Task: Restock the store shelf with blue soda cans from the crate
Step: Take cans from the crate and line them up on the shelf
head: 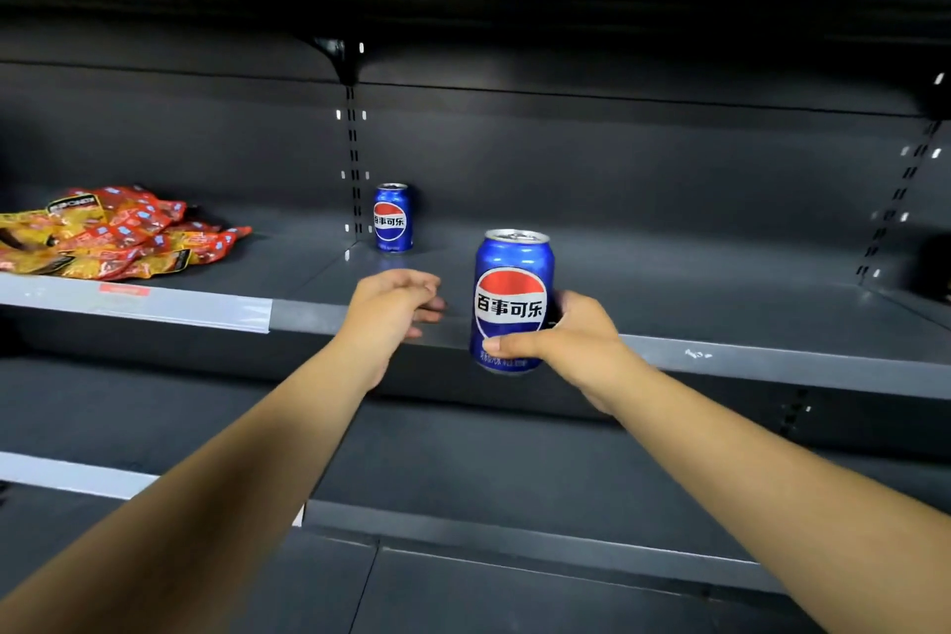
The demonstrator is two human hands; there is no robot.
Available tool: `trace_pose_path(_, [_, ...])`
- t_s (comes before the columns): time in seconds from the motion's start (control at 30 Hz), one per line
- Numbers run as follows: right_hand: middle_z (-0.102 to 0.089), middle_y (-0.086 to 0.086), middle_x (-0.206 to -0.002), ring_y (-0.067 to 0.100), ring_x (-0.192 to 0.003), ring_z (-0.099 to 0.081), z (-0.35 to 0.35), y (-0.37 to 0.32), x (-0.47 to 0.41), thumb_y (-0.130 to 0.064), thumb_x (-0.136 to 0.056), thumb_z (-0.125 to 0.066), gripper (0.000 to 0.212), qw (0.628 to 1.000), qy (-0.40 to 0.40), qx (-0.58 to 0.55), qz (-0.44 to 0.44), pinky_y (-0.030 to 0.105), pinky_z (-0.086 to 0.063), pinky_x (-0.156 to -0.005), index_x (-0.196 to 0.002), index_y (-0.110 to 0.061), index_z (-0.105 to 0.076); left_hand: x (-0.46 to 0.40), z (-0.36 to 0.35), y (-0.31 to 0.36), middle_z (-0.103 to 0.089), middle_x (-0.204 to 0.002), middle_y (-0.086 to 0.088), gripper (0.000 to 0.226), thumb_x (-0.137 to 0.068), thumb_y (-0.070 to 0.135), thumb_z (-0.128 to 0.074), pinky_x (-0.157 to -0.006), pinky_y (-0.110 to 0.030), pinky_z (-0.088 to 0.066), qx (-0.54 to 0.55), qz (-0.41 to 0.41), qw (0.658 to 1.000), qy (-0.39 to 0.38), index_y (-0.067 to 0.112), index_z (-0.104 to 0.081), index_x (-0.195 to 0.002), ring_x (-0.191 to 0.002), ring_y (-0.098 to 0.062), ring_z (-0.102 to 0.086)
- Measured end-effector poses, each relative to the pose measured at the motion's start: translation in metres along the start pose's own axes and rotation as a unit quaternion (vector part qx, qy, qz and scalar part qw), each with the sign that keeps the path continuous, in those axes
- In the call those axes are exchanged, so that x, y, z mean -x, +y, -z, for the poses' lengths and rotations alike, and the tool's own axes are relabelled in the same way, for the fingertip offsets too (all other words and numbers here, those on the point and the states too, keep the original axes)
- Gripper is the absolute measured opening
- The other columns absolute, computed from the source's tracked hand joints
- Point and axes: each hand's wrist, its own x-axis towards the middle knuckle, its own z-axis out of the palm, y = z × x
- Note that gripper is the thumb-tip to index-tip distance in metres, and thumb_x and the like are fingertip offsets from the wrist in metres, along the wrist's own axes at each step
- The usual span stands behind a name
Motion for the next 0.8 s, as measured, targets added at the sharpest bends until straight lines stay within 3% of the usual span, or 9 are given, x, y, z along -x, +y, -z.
trace_pose_path(0.23, [-0.07,0.002,-0.097,0.017,-0.09,-0.066,-0.026,-0.002,-0.08,-0.007,-0.058,-0.086,0.052,0.996,0.066,-0.056,0.005,0.029,-0.054,-0.081,-0.103,-0.011,-0.062,-0.064,0.017,-0.005,-0.064,-0.074,-0.001,0.024,-0.094,0.006,-0.045,-0.059,-0.022,-0.04,-0.056,-0.018,0.998,-0.022,0.017,-0.063,-0.083,-0.065,-0.011,-0.059])
trace_pose_path(0.33, [-0.069,0.002,-0.095,0.016,-0.088,-0.065,-0.042,0.003,-0.116,-0.004,-0.06,-0.085,0.045,0.996,0.074,-0.058,-0.002,0.026,-0.052,-0.078,-0.097,-0.014,-0.061,-0.101,0.028,-0.01,-0.065,-0.076,-0.001,0.023,-0.094,0.006,-0.045,-0.058,-0.021,-0.04,-0.063,-0.01,0.998,-0.023,0.017,-0.063,-0.084,-0.066,-0.011,-0.059])
trace_pose_path(0.43, [-0.069,0.004,-0.097,0.016,-0.085,-0.065,-0.057,0.012,-0.149,-0.004,-0.06,-0.085,0.05,0.994,0.086,-0.059,-0.013,0.023,-0.051,-0.071,-0.103,-0.01,-0.06,-0.136,0.037,-0.015,-0.064,-0.075,-0.001,0.023,-0.093,0.007,-0.045,-0.058,-0.021,-0.04,-0.057,0.003,0.998,-0.019,0.017,-0.062,-0.083,-0.065,-0.011,-0.059])
trace_pose_path(0.53, [-0.068,0.003,-0.097,0.015,-0.085,-0.064,-0.07,0.019,-0.18,-0.004,-0.059,-0.086,0.056,0.994,0.093,-0.054,-0.026,0.025,-0.05,-0.074,-0.109,-0.008,-0.059,-0.169,0.046,-0.02,-0.064,-0.074,-0.001,0.023,-0.093,0.007,-0.045,-0.057,-0.02,-0.04,-0.058,0.011,0.998,-0.018,0.017,-0.062,-0.081,-0.065,-0.011,-0.058])
trace_pose_path(0.67, [-0.066,-0.002,-0.092,0.013,-0.083,-0.062,-0.085,0.025,-0.215,-0.005,-0.06,-0.086,0.055,0.993,0.103,-0.046,-0.032,0.022,-0.048,-0.071,-0.105,-0.012,-0.056,-0.211,0.054,-0.028,-0.063,-0.073,-0.002,0.023,-0.093,0.006,-0.044,-0.055,-0.019,-0.038,-0.074,0.023,0.997,-0.026,0.016,-0.061,-0.081,-0.063,-0.01,-0.056])
trace_pose_path(0.73, [-0.065,-0.004,-0.09,0.012,-0.082,-0.062,-0.091,0.028,-0.229,-0.005,-0.06,-0.086,0.054,0.993,0.105,-0.043,-0.034,0.021,-0.048,-0.07,-0.102,-0.014,-0.054,-0.229,0.057,-0.032,-0.062,-0.076,-0.005,0.018,-0.092,0.005,-0.045,-0.055,-0.019,-0.038,-0.068,0.035,0.997,-0.021,0.014,-0.059,-0.088,-0.062,-0.01,-0.054])
trace_pose_path(0.8, [-0.066,-0.001,-0.094,0.015,-0.086,-0.063,-0.098,0.032,-0.244,-0.005,-0.059,-0.086,0.054,0.993,0.109,-0.038,-0.039,0.024,-0.049,-0.074,-0.101,-0.015,-0.054,-0.248,0.059,-0.037,-0.062,-0.086,-0.008,0.021,-0.09,0.003,-0.049,-0.054,-0.019,-0.04,-0.057,0.044,0.997,0.0,0.013,-0.053,-0.108,-0.064,-0.01,-0.053])
